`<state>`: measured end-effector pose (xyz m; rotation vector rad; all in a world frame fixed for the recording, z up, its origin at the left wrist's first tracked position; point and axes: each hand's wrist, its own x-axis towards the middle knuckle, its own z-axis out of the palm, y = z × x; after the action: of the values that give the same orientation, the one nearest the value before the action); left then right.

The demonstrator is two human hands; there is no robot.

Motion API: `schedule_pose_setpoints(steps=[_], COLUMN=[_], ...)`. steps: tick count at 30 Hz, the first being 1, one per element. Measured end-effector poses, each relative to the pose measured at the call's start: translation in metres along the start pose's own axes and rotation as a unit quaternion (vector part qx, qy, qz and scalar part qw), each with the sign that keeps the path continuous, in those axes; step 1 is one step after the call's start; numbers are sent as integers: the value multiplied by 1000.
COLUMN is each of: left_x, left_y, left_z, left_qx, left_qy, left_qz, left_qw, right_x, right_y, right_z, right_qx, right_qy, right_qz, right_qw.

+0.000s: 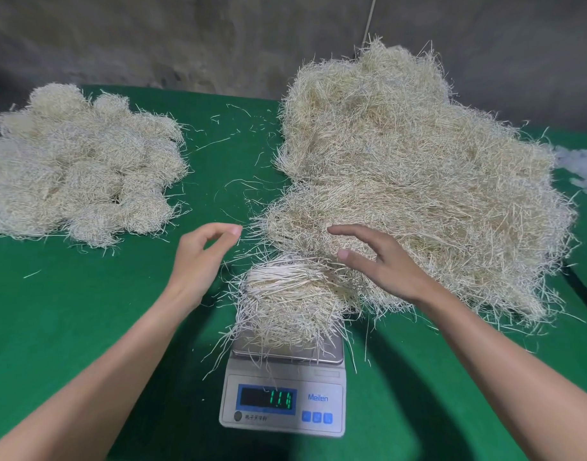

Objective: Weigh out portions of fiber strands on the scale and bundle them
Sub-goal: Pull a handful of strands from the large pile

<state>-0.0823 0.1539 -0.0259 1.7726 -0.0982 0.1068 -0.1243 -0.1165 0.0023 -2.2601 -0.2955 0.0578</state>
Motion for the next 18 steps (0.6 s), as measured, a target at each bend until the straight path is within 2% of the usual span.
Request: schedule_pose_setpoints(steps=[18], left_x=[0], left_y=[-3], left_z=[5], left_qx=[19], left_qy=[9], left_qz=[-27], left_qw=[999], right_x=[3], right_y=[7], right_z=[2], right_qx=[10], right_qy=[-7], right_qz=[-5], right_qw=[1000])
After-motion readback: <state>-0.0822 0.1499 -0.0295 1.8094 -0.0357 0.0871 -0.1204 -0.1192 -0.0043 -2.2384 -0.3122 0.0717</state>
